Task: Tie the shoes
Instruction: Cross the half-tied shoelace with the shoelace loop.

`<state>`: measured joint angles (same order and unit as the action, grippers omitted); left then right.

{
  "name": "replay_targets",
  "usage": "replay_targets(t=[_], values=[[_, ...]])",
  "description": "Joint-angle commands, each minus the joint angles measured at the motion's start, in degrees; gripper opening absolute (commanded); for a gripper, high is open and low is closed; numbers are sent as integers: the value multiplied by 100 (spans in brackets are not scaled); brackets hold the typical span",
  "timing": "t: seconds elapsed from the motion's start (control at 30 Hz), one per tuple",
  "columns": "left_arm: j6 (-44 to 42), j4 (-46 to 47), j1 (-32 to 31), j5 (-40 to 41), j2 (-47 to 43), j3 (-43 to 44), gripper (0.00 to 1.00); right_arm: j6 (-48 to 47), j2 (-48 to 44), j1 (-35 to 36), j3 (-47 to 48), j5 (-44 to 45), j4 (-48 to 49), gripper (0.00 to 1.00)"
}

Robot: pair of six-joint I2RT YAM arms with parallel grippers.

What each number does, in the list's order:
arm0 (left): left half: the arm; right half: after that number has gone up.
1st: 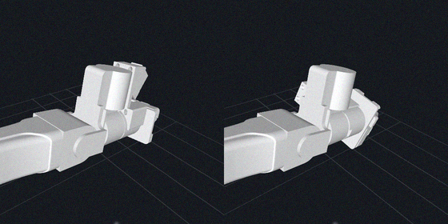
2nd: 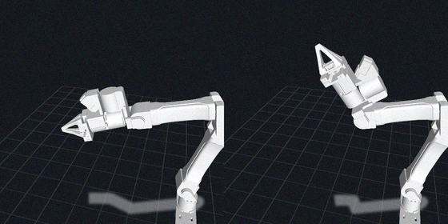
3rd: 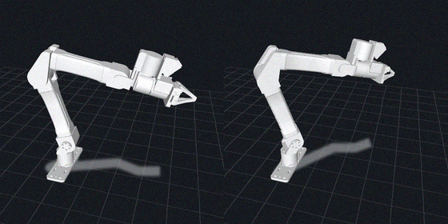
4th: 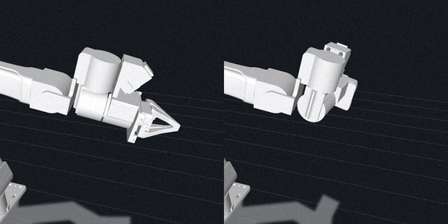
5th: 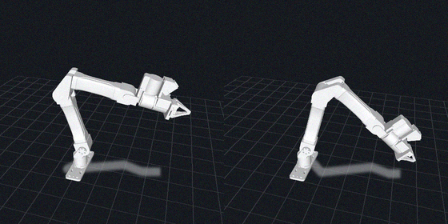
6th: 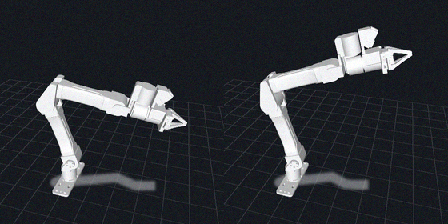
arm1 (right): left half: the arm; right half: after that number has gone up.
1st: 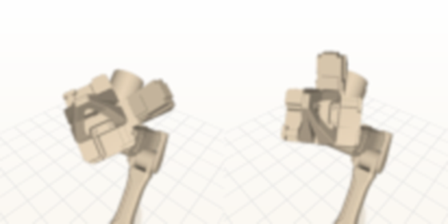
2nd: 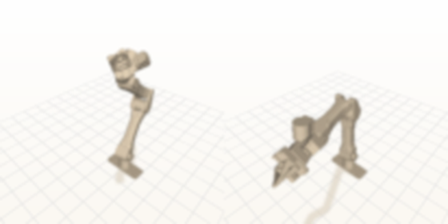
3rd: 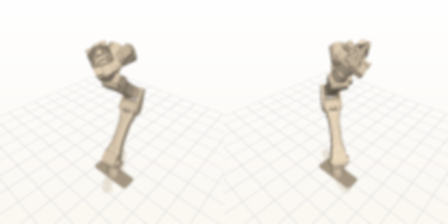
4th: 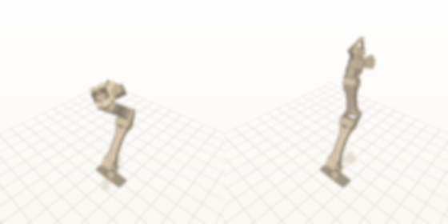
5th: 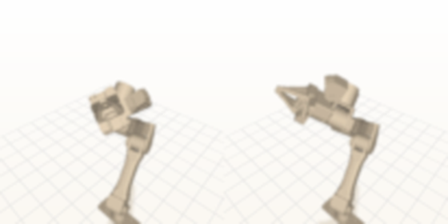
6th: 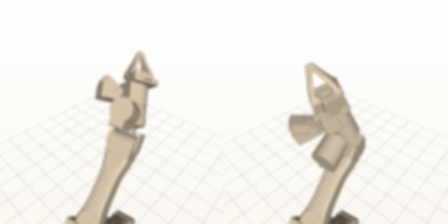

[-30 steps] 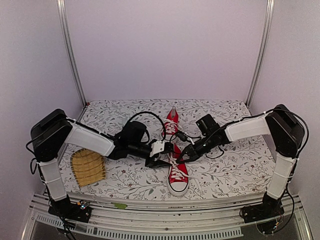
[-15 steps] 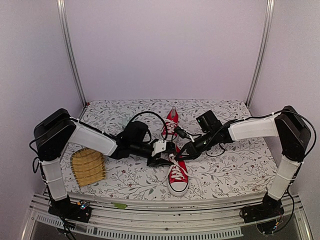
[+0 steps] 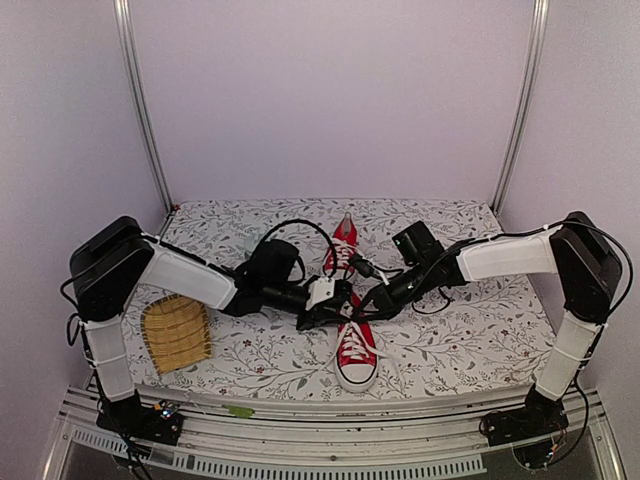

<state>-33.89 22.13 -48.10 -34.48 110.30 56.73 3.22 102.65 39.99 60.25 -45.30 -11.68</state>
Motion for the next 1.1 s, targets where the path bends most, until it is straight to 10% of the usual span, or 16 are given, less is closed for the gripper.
replay_targets(t=[0.0, 0.17, 0.47, 1.07], values=[[21, -113, -30, 81, 183, 207, 21, -102, -260, 32, 132, -40, -54, 1], [19, -75, -117, 534, 184, 215, 0, -149, -351, 27, 122, -38, -137, 1], [-188, 1192, -373, 1867, 18, -431, 0, -195, -560, -318, -6, -447, -65, 24], [-319, 1671, -405, 2003, -48, -739, 0, -572, 881, -480, 534, -1137, 247, 15]])
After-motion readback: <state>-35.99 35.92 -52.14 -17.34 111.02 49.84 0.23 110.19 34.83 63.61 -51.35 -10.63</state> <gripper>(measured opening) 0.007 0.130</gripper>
